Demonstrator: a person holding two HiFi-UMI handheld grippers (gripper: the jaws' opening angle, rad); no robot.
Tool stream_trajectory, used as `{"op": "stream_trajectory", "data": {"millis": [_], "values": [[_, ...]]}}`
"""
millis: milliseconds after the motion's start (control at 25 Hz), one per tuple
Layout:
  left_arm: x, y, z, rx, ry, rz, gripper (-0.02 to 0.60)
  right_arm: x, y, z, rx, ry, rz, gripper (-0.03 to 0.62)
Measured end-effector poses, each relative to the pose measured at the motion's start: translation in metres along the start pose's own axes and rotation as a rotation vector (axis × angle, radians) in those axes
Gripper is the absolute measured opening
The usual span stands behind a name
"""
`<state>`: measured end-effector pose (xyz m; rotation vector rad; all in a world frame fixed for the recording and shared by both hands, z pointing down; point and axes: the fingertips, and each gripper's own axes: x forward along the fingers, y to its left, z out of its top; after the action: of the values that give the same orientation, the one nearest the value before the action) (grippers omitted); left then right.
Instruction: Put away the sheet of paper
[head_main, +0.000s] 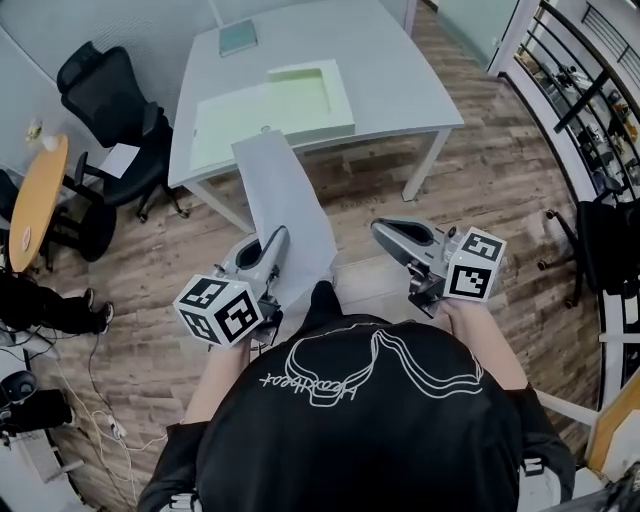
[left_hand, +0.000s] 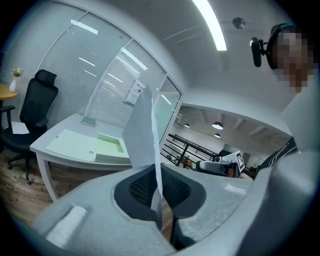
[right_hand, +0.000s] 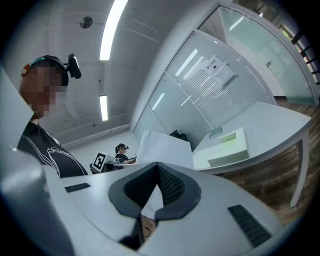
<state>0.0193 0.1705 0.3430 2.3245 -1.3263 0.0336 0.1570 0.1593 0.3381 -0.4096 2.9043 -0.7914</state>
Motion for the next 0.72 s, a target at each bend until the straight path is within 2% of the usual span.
{"op": "stream_trajectory", "data": {"millis": [520,720], "values": [[0.097,0.167,0.068,-0.102,0.053,-0.010,0.012,0.146,-0.129,0.053,0.064,0.075,-0.029,0.009],[0.120,0.222,0.095,-0.120,0.044,-0.006,0.012,0.198,-0.167,0.078,0.067,0.087,-0.030,0.009]]}}
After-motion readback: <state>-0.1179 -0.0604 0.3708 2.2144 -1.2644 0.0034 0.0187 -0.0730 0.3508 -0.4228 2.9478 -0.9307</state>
